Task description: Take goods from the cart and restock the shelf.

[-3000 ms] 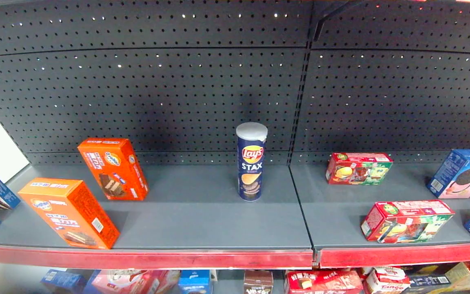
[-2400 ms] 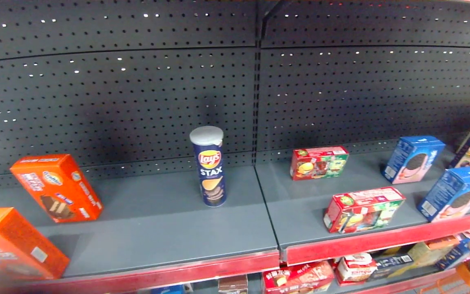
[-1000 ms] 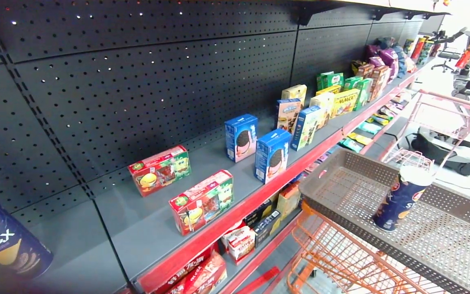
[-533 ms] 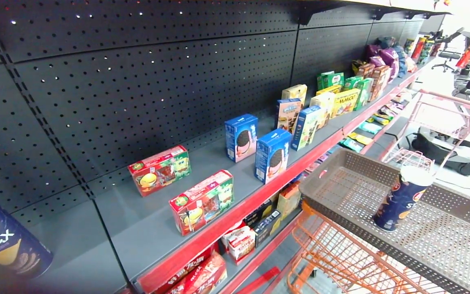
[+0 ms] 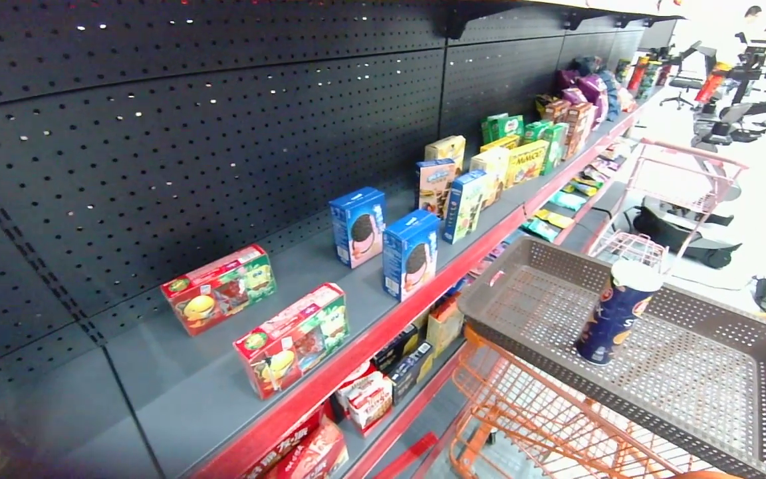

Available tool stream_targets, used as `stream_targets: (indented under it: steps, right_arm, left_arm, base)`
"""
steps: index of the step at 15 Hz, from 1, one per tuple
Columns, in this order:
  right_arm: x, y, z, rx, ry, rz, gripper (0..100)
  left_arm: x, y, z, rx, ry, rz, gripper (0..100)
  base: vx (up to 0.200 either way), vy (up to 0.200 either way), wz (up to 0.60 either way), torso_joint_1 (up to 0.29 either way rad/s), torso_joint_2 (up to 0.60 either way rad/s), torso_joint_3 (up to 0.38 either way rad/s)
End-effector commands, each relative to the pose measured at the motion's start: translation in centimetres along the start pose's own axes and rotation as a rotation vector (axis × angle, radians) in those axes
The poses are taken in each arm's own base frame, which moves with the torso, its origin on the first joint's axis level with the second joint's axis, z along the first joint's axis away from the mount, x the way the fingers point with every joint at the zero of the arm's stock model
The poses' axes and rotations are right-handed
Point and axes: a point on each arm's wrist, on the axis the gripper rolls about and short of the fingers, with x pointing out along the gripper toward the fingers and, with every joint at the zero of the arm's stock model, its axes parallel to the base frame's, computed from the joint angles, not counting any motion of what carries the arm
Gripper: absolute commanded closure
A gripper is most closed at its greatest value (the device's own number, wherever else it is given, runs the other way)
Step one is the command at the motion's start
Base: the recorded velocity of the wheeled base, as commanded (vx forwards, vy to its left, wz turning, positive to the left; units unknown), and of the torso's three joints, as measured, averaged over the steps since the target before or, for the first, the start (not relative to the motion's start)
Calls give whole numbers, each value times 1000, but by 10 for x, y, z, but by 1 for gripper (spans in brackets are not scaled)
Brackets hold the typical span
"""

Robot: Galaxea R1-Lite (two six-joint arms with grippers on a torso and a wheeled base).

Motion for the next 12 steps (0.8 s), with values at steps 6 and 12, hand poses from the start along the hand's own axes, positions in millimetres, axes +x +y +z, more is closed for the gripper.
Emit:
stream_targets:
  steps: [6,12]
  right_arm:
    - [4,4,-5,-23,26,48,0]
    - [55,24,13,-49,115,186,0]
  left_arm:
    - [0,0,0,0,0,3,0]
    - [0,0,0,0,0,1,0]
  base:
    - [0,0,0,0,0,0]
    - [0,0,0,0,0,0]
